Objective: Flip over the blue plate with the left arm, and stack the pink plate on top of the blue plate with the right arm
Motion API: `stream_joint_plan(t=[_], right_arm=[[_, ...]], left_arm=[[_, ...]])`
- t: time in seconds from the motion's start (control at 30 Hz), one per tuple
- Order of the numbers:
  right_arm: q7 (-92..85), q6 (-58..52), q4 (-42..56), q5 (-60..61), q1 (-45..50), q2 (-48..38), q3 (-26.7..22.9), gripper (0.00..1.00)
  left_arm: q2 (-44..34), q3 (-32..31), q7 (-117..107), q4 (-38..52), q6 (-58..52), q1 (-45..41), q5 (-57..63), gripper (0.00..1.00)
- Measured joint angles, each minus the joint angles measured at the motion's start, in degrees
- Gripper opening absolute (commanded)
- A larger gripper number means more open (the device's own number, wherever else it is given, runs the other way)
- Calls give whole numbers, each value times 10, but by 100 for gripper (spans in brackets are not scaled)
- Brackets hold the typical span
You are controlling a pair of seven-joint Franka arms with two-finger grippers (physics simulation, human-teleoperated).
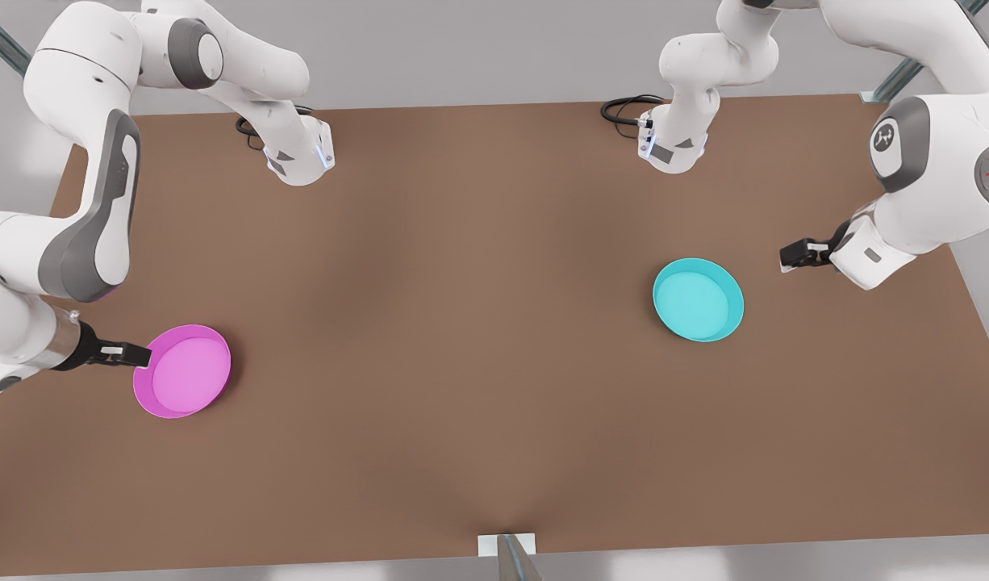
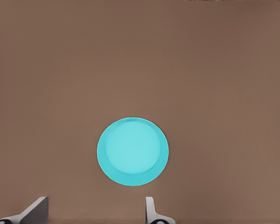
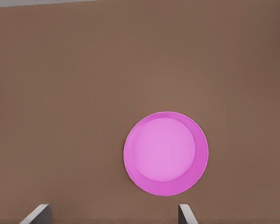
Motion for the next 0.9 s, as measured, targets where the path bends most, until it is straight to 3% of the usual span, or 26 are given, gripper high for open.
stream_joint_plan(t=[0.07,0.2,0.4,0.57,0.9], right_arm=[[0,0,0,0,0,0,0,100],[1,0,0,-1,0,0,0,100],[3,1,0,-4,12,1,-1,100],[3,2,0,-4,15,2,-1,100],[12,-1,0,-3,25,0,0,100]], left_arm=[[4,0,-1,0,0,6,-2,100],[110,0,115,-47,7,126,-58,100],[114,-1,341,-304,323,172,-148,100],[161,-36,402,-312,337,228,-204,100],[214,-56,402,-312,353,229,-231,100]])
